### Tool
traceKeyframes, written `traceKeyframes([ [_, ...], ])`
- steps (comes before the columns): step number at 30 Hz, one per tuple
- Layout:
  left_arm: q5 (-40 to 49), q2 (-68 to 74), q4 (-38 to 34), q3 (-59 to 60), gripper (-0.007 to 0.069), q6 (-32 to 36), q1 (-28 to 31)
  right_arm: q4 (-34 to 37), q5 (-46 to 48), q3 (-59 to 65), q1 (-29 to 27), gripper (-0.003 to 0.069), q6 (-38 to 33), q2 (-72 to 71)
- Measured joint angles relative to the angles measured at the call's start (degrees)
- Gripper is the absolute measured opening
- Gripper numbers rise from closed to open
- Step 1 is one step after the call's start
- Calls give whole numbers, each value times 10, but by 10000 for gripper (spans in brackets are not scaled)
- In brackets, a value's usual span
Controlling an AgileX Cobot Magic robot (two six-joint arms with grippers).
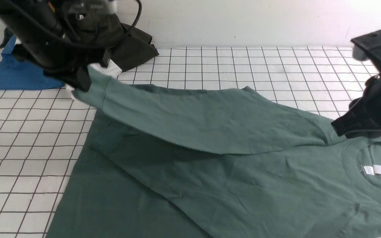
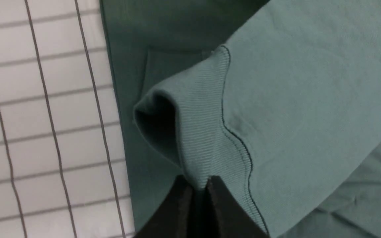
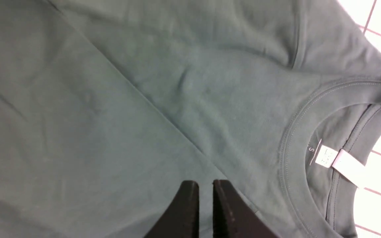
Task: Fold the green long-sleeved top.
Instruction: Use the left arm to drag and drop the cuff onto the cuff closest to the left arm, then use both arms simultaneously to clamp the lower edge of the clothing fabric
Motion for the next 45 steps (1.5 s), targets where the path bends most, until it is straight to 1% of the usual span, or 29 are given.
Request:
traceKeyframes([
  [2,-24,-22,-1,51,13,-1,0,9,3,-1,0,63,-1,-12],
  [5,-86,-50,1,166,13,-3,0,44,10,-2,0,63,-17,-41],
  [7,-123,-50,10,218,15,-3,0,66,20,-2,0,63,-30,-48],
  [8,-126,-49,11,222,16,-3,0,69,21,-2,0,63,-33,-49],
  [10,-156,-45,23,257,29,-3,0,96,43,-2,0,63,-49,-50],
  [12,-165,-39,37,267,65,-3,0,119,60,-2,0,63,-65,-50],
  [13,-165,-39,39,267,65,-3,0,121,63,-2,0,63,-66,-50],
  [14,-169,-38,46,268,109,-3,0,131,66,-2,0,63,-75,-50],
  [15,-171,-38,49,268,135,-3,0,137,67,-2,0,63,-79,-50],
  [16,-171,-40,54,268,188,-3,0,145,68,-2,0,63,-83,-51],
  [17,-171,-41,54,268,196,-3,0,146,68,-2,0,63,-84,-51],
  [19,-166,-53,53,268,286,-3,0,149,69,-2,8,63,-90,-53],
  [21,-144,-76,44,269,373,3,-2,147,69,3,30,63,-92,-61],
  [22,-127,-87,41,270,396,11,-5,147,69,9,44,63,-93,-67],
  [24,-89,-115,40,270,433,38,-19,147,69,27,78,63,-94,-81],
  [25,-85,-118,40,270,436,42,-24,147,69,29,82,63,-95,-83],
  [26,-46,-143,40,270,449,77,-49,148,69,49,109,63,-96,-95],
  [27,-41,-145,40,270,451,81,-56,148,69,52,112,63,-96,-97],
  [28,-12,-160,39,271,455,111,-81,147,69,73,133,63,-96,-108],
  [30,20,-175,39,282,454,171,-124,144,69,104,155,63,-96,-124],
  [32,37,-179,42,303,449,238,-160,142,69,133,165,63,-96,-137],
  [34,40,-179,47,332,435,297,-180,137,69,153,167,63,-98,-152],
  [35,40,-179,52,360,426,337,-186,132,69,164,167,63,-98,-161],
  [38,18,-179,66,420,405,399,-190,118,69,181,167,63,-98,-177],
  [39,15,-179,68,424,404,403,-190,116,69,181,167,63,-98,-179],
  [41,-39,-179,94,472,389,432,-190,111,69,185,167,63,-98,-187],
  [43,-91,-179,123,506,381,441,-191,110,69,186,167,63,-98,-191],
  [44,-101,-179,129,512,380,442,-191,110,69,186,167,63,-98,-191],
  [45,-136,-179,149,532,379,443,-191,109,69,186,167,63,-98,-192],
])
